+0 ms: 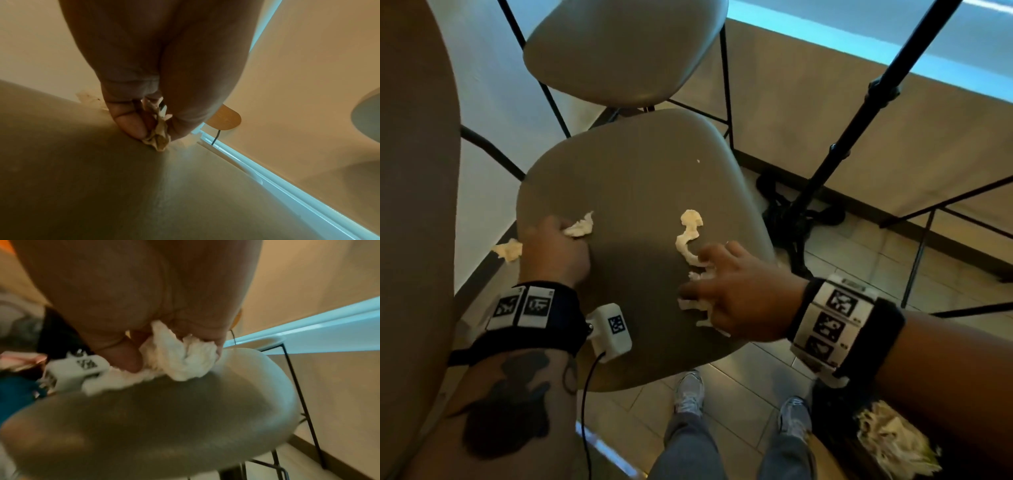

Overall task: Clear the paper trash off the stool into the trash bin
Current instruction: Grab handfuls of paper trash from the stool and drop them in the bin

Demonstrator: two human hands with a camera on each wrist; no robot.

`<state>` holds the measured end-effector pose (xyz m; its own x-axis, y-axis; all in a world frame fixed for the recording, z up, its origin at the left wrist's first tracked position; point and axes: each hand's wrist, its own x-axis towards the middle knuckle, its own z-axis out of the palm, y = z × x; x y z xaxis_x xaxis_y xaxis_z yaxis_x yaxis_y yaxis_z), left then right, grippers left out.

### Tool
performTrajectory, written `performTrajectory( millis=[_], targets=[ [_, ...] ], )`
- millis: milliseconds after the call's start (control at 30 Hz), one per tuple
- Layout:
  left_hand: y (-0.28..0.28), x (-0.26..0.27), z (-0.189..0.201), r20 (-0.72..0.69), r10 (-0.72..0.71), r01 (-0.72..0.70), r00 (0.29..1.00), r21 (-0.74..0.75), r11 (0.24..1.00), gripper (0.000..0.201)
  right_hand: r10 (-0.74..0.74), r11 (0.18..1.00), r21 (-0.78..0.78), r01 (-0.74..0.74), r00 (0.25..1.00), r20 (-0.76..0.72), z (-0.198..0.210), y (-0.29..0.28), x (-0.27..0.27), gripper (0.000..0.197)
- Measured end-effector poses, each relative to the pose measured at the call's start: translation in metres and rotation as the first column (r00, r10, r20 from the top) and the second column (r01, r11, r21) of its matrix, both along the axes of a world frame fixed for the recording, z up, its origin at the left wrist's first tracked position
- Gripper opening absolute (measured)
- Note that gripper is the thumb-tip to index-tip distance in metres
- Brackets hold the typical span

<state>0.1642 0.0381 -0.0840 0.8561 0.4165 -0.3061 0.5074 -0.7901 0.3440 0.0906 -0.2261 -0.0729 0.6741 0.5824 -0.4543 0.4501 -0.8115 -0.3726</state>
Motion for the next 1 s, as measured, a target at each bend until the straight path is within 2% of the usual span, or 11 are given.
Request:
performTrajectory(
  millis=[33,133,233,300,333,400,500,600,733,867,1000],
  targets=[
    [-0.001,-0.002,0.001,0.014,-0.011,0.012,1.0,-0.01,1.0,0.029,0.046,0.999,-0.012,-0.045,0.998,0.05,-0.004,0.001,-0.002,0.057],
    [-0.006,-0.01,0.007,0.058,-0.041,0.045,0.997,-0.057,0.997,0.009,0.041,0.999,0.016,-0.043,0.995,0.091,-0.012,0.001,0.0,0.05],
    [-0.016,-0.022,0.02,0.11,-0.083,0.094,0.99,-0.099,0.991,0.01,0.013,1.0,0.017,-0.015,0.995,0.094,-0.015,0.001,0.008,0.042],
    [-0.022,-0.032,0.032,0.161,-0.122,0.143,0.979,-0.126,0.982,0.01,-0.095,0.991,0.095,0.092,0.995,0.028,-0.014,-0.003,0.011,0.031],
    [-0.026,-0.037,0.039,0.187,-0.149,0.176,0.971,-0.14,0.974,0.01,-0.208,0.964,0.165,0.207,0.978,-0.014,-0.011,-0.007,0.011,0.023],
    [-0.036,-0.044,0.051,0.237,-0.201,0.243,0.951,-0.164,0.956,0.01,-0.461,0.831,0.304,0.467,0.882,-0.095,-0.003,-0.022,0.011,0.008],
    [-0.059,-0.051,0.066,0.298,-0.251,0.317,0.921,-0.199,0.927,0.008,-0.685,0.55,0.443,0.708,0.686,-0.247,0.009,-0.056,0.003,0.017],
    [-0.091,-0.056,0.07,0.325,-0.322,0.411,0.889,-0.258,0.874,0.007,-0.784,0.393,0.508,0.767,0.568,-0.251,0.015,-0.096,-0.019,0.023],
    [-0.158,-0.064,0.062,0.311,-0.497,0.579,0.81,-0.294,0.76,0.007,-0.888,0.224,0.486,0.844,0.383,-0.254,0.004,-0.156,-0.066,0.019],
    [-0.246,-0.087,0.04,0.298,-0.693,0.751,0.657,-0.337,0.568,0.004,-0.947,0.048,0.43,0.902,0.177,-0.266,-0.017,-0.216,-0.136,0.015],
    [-0.34,-0.126,-0.004,0.237,-0.838,0.837,0.491,-0.395,0.379,0.011,-0.967,-0.13,0.394,0.91,-0.029,-0.252,-0.053,-0.273,-0.222,0.025]
  ],
)
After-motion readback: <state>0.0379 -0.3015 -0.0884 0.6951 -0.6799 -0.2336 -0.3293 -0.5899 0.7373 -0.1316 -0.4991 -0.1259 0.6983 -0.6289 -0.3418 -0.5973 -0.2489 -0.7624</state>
